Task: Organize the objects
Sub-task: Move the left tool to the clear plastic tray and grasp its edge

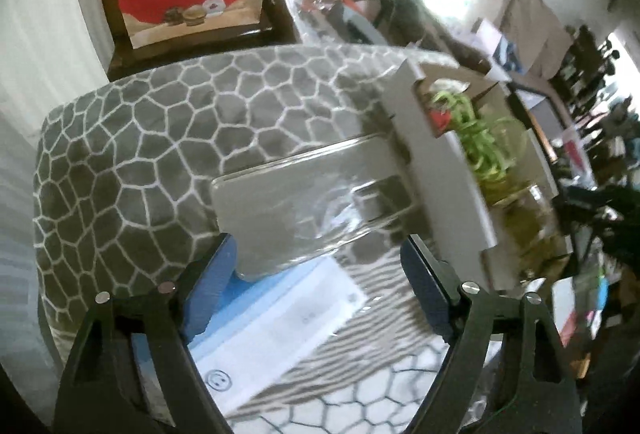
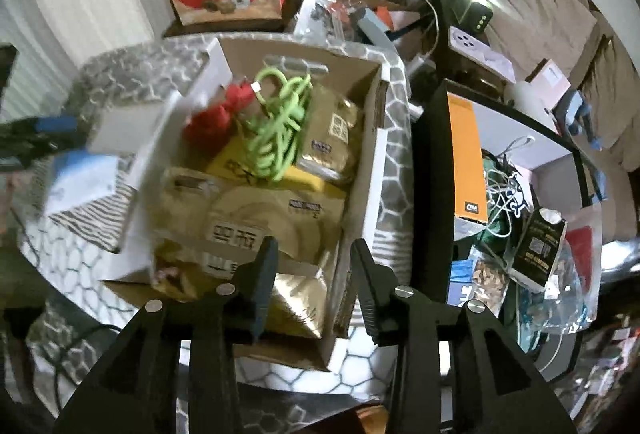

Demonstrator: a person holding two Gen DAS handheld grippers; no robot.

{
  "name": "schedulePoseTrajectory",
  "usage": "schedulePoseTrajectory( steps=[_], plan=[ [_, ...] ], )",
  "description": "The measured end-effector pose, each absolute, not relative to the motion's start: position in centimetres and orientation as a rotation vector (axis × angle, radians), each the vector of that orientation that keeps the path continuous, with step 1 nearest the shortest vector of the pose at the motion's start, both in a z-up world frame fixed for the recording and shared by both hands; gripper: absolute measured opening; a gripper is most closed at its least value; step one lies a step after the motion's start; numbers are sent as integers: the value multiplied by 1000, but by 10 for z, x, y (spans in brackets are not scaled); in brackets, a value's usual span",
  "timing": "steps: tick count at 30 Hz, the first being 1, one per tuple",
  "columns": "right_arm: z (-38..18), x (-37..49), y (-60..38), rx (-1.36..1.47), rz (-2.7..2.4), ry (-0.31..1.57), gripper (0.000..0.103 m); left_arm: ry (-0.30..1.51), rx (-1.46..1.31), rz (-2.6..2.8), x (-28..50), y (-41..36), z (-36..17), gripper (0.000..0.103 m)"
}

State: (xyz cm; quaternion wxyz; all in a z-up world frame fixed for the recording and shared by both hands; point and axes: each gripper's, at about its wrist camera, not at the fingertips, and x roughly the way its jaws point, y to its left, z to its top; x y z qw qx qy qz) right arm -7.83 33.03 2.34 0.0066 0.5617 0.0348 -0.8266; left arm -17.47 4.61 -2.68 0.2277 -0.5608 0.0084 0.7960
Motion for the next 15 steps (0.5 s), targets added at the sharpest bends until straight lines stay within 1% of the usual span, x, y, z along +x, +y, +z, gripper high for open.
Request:
schedulePoseTrajectory(
  steps=[3, 4, 7, 9, 11, 12, 14, 15],
  plan=[
    [29, -77, 328, 1742, -2599, 108, 38, 13, -1592, 2246, -183, 41, -36, 79],
    [30, -78, 328, 1742, -2610, 108, 38, -1, -1603, 2259, -187, 38, -38, 77],
    [27, -78, 333, 1752, -2640, 96, 38, -38, -1655, 2280, -198, 29, -46, 66],
    [24, -79, 341, 1759, -2656, 60, 38, -32, -1686, 2288, -205, 26, -52, 61],
    [20, -80, 349, 1771, -2683, 18, 39, -36, -1709, 2286, -210, 24, -58, 50],
    [19, -80, 353, 1773, -2699, 1, 41, -41, -1722, 2278, -212, 23, -61, 47],
    [14, -81, 360, 1783, -2721, -54, 43, -27, -1743, 2276, -215, 23, -68, 32],
    [11, -81, 363, 1793, -2718, -76, 43, -19, -1742, 2278, -215, 23, -70, 32]
  ],
)
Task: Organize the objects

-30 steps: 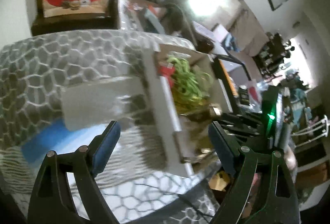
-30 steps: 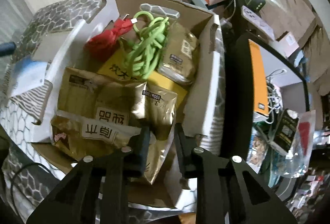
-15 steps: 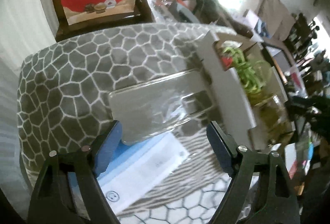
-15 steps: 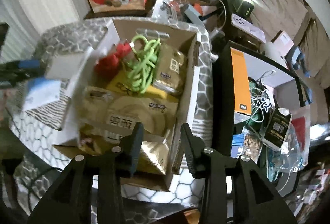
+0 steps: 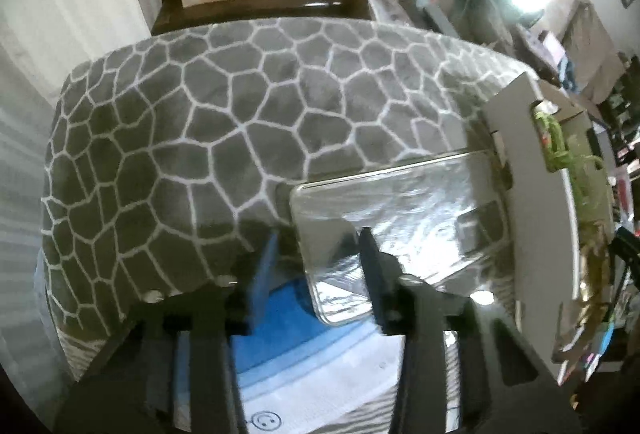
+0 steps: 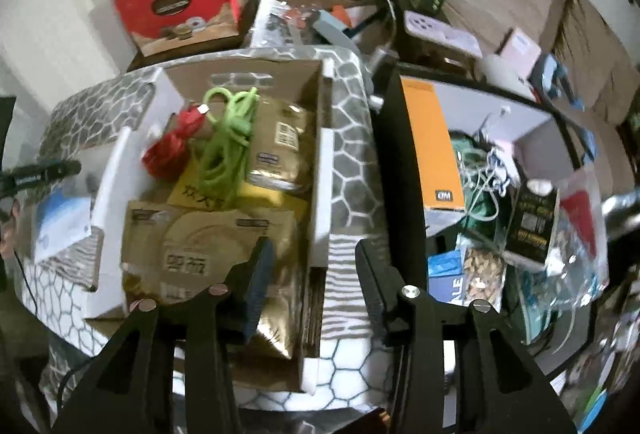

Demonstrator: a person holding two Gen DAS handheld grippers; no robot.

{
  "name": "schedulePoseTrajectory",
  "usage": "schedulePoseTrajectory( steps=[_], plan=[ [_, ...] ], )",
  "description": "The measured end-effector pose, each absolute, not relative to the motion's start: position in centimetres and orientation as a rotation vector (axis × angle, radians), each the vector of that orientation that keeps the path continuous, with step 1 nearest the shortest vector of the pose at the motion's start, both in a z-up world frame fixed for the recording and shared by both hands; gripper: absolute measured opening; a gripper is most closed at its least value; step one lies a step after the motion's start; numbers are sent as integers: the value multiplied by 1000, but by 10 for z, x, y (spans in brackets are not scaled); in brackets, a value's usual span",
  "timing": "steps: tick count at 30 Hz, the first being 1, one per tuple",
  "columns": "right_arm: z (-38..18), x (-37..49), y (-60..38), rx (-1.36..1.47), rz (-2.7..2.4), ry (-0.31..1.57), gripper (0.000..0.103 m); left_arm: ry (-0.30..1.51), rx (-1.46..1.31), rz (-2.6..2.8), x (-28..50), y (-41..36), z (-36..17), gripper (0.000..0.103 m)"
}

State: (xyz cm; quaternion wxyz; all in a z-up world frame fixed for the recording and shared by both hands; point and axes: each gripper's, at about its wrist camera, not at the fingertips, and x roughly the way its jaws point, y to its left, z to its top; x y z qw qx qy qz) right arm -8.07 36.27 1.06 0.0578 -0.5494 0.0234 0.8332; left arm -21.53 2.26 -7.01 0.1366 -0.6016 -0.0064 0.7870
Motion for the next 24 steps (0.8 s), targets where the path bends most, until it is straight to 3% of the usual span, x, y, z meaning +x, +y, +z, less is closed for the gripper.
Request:
schedulePoseTrajectory(
  steps=[5, 15, 24],
  plan=[
    [-4, -82, 370, -1707, 2502, 127, 43, -65, -1722, 2292, -216, 15, -69, 6],
    [-14, -81, 373, -1739, 2505, 230, 45, -285, -1681, 2270, -220, -12, -58, 4],
    [42, -86, 342, -1617, 2651, 123, 45, -299, -1608, 2292, -208, -14, -36, 5]
  ],
)
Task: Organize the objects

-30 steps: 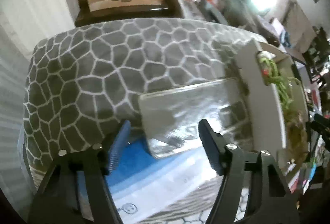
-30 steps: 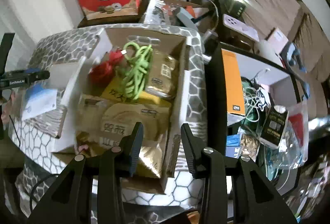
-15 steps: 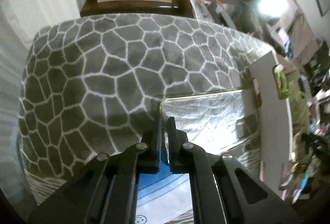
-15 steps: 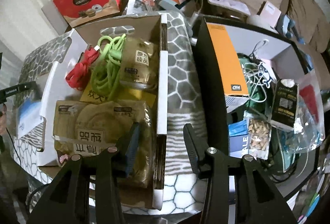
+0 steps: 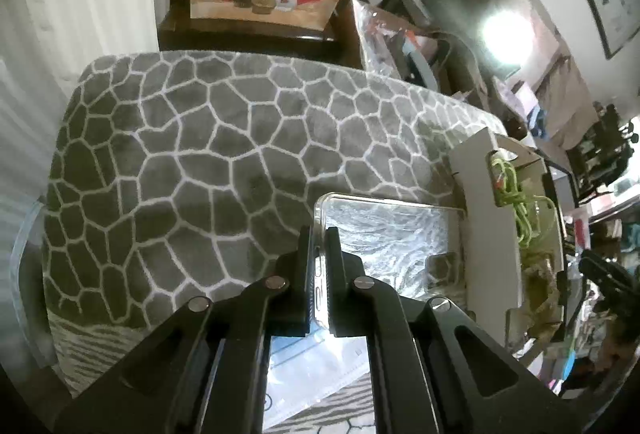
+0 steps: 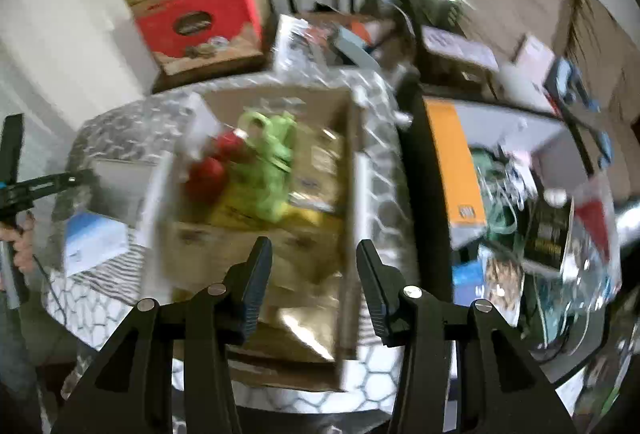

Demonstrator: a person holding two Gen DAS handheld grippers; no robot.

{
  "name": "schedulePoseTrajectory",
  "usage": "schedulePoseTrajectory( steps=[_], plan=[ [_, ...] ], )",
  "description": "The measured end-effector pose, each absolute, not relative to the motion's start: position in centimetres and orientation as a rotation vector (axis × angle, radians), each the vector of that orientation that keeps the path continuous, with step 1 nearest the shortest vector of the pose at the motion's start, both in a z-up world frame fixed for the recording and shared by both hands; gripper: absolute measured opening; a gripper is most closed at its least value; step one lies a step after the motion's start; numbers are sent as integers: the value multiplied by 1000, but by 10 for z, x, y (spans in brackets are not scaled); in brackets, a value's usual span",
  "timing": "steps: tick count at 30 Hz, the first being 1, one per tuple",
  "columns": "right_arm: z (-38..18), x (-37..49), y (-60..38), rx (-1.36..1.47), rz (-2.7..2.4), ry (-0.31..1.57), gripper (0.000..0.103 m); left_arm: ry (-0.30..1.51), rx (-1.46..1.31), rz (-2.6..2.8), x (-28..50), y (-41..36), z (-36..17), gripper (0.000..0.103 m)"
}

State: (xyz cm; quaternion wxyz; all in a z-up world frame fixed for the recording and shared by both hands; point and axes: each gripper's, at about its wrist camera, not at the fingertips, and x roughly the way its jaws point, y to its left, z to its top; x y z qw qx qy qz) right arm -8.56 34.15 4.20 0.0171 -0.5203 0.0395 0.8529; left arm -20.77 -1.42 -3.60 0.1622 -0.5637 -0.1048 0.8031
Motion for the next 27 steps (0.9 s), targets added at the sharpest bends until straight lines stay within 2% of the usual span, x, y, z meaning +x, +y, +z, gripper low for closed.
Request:
schedulePoseTrajectory(
  steps=[5, 10, 18, 25, 27],
  plan=[
    [56, -104, 292, -1669, 2757, 72, 45, -310, -1602, 2308, -200, -26, -33, 5],
    [45, -130, 236, -1765, 2804, -24, 45, -336, -1608, 2325, -192, -46, -34, 5],
    [0, -169, 175, -1942, 2752, -67, 26, -391, -1615, 2341, -182, -73, -40, 5],
    [-40, -184, 152, -2031, 2646, -126, 23, -441, -1638, 2331, -177, -86, -52, 5],
    [-47, -186, 145, -2042, 2632, -164, 19, -444, -1641, 2328, -177, -86, -54, 5]
  ],
)
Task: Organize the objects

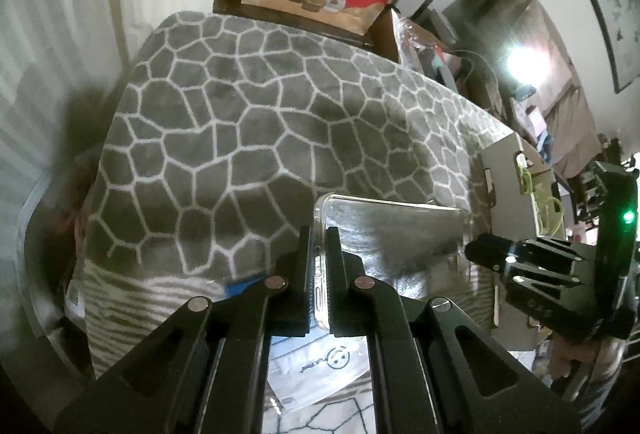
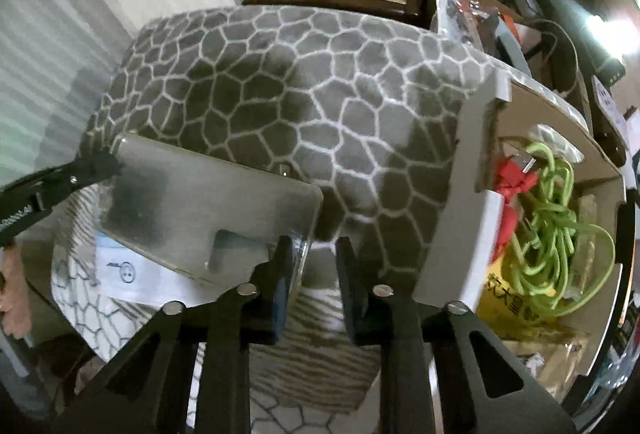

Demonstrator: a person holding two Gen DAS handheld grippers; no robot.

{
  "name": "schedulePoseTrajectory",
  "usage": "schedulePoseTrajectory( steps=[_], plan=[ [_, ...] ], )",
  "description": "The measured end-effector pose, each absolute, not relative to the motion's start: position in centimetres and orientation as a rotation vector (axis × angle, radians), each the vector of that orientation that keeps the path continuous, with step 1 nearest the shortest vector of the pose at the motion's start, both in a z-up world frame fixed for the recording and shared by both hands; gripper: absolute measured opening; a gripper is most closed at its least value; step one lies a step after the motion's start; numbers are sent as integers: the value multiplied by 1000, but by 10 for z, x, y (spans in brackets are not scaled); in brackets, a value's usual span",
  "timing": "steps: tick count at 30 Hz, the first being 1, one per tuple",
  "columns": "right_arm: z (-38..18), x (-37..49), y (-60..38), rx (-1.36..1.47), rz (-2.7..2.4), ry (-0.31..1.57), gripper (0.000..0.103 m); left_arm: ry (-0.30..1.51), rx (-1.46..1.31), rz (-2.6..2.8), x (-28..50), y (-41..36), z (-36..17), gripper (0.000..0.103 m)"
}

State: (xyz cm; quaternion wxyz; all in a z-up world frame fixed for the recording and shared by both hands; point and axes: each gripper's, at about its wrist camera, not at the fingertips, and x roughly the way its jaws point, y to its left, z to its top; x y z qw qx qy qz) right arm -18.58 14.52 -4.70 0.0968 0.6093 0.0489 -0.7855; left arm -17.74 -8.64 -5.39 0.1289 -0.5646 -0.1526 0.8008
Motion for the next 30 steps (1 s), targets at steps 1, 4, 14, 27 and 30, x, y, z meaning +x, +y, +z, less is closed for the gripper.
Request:
schedulePoseTrajectory(
  steps=[1, 4, 14, 27, 30],
  plan=[
    [-51, -187, 143, 1817, -2320, 155, 19, -446, -1643, 2327, -177, -86, -55, 5],
    [-60, -188, 139, 1835, -2304, 166, 17, -443, -1645, 2329, -178, -84, -56, 5],
    [-52, -185, 139, 1787, -2312, 105, 11, -479, -1622, 2347, -176, -90, -47, 5],
    [39, -179, 185, 1617, -2481, 47, 11, -460, -1463, 2318, -183, -40, 15, 5],
    [50, -178, 211, 1624, -2526, 28, 11, -438, -1452, 2280, -188, -11, 18, 5]
  ],
)
